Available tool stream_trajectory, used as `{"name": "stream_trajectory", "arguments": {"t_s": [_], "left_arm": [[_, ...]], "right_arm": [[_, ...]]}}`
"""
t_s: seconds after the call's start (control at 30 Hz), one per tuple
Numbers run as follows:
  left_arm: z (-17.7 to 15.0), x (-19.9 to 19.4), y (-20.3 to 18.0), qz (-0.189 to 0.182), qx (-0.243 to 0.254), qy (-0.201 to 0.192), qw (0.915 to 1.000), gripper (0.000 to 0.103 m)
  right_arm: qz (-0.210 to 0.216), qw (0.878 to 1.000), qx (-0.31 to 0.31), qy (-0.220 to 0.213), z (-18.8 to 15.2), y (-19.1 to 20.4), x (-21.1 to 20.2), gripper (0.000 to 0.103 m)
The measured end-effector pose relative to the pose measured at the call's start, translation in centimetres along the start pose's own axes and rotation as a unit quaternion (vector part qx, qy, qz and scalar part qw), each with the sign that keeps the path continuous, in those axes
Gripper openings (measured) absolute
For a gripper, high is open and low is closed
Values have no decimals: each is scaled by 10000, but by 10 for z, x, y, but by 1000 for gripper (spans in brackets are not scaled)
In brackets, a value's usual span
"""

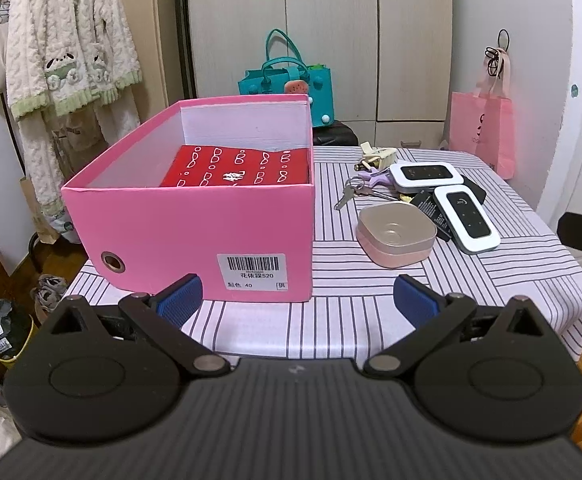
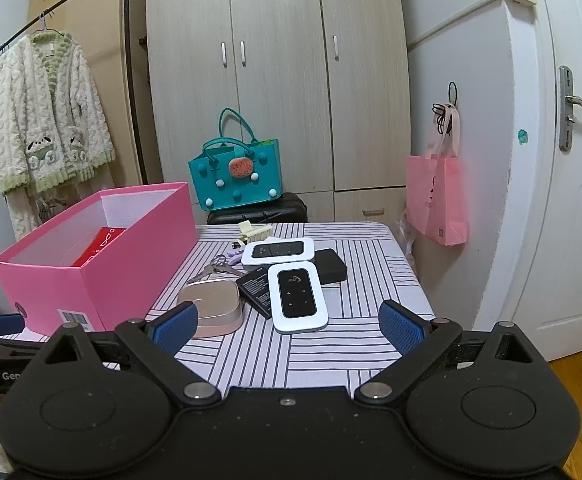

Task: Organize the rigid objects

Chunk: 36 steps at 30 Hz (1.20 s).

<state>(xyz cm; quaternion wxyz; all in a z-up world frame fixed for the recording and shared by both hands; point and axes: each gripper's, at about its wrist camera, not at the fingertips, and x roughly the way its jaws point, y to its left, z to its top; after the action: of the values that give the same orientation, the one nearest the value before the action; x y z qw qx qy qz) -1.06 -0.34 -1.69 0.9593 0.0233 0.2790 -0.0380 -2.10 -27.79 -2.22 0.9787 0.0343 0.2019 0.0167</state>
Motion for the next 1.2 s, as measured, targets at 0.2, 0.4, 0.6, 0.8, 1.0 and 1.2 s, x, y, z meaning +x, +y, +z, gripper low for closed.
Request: {"name": "stream_trajectory", "arguments": {"t_s": [0.2, 0.4, 0.6, 0.8, 1.0, 1.2], "left_arm": [[0, -1, -1, 17, 46, -25, 10000, 103], [0, -3, -1, 26, 48, -64, 10000, 103], [-2, -3, -1, 40, 42, -58, 10000, 103], [-2, -2, -1, 23, 82, -70, 9999, 103], [-3, -1, -1, -28, 65, -44, 10000, 103], [-3, -1, 1, -42, 55, -31, 10000, 103]], "right_arm": [[1, 10000, -3, -3, 0, 0, 0, 99], [1, 10000, -8, -1, -1, 0, 0, 99], [8, 10000, -10, 20, -4, 0, 2, 99], [10, 10000, -17, 33, -5, 1, 3, 99], [11, 10000, -22, 35, -5, 1, 3, 99], [9, 10000, -20, 38, -5, 1, 3, 99]]}}
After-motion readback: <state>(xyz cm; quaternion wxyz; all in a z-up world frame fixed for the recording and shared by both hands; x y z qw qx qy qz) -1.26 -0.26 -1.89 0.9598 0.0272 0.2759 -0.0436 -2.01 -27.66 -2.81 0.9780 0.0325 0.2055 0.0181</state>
